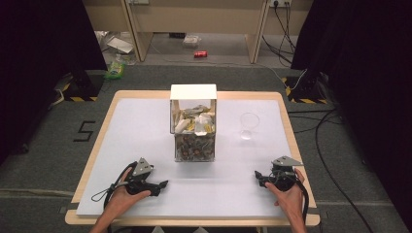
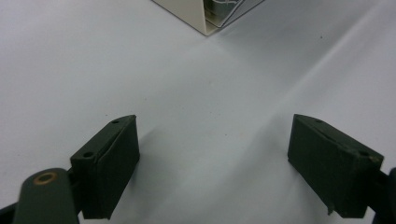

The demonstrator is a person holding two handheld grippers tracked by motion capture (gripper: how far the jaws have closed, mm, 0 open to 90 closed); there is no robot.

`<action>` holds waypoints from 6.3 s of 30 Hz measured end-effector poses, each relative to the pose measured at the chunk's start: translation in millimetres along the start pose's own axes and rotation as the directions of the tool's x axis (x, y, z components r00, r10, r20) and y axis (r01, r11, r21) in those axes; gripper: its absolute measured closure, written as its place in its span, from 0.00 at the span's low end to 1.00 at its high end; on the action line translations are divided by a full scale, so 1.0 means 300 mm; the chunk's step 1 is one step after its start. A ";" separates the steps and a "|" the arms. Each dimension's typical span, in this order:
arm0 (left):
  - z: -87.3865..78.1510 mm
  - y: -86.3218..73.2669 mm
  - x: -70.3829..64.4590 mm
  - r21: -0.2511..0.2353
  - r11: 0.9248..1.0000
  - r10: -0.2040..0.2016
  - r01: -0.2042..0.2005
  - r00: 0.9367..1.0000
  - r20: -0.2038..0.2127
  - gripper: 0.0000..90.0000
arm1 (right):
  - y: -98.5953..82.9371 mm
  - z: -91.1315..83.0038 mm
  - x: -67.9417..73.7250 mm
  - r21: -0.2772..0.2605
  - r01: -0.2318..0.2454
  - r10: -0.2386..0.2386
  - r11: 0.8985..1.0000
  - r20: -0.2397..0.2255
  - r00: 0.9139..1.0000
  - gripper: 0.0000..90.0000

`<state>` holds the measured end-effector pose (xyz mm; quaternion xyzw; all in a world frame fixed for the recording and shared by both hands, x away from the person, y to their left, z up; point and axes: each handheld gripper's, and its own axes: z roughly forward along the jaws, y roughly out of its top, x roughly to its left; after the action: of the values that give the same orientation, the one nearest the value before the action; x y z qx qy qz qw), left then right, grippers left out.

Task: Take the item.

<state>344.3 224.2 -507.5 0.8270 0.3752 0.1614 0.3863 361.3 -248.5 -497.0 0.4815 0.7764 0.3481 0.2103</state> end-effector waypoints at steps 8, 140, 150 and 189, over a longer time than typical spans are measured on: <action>0.000 0.000 0.000 0.000 1.000 0.000 0.000 1.000 0.000 0.17 | 0.015 -0.027 0.011 -0.075 0.014 -0.013 0.997 0.017 1.000 0.24; 0.000 0.000 0.000 -0.002 1.000 0.000 0.000 1.000 0.000 0.17 | 0.569 -0.121 0.512 -0.484 0.220 -0.376 0.847 -0.253 0.892 0.95; 0.000 0.000 0.000 -0.002 1.000 0.000 0.000 1.000 0.000 0.17 | 0.576 -0.129 0.500 -0.520 0.186 -0.359 0.834 -0.255 0.898 0.99; 0.000 0.000 0.000 -0.002 1.000 0.000 0.000 1.000 0.000 0.17 | 0.566 -0.338 0.350 -0.643 0.095 -0.294 0.760 -0.209 0.933 0.99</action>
<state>344.3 224.3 -507.4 0.8267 0.3750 0.1615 0.3870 349.3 -139.0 -302.1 0.2423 0.6861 0.6290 0.2737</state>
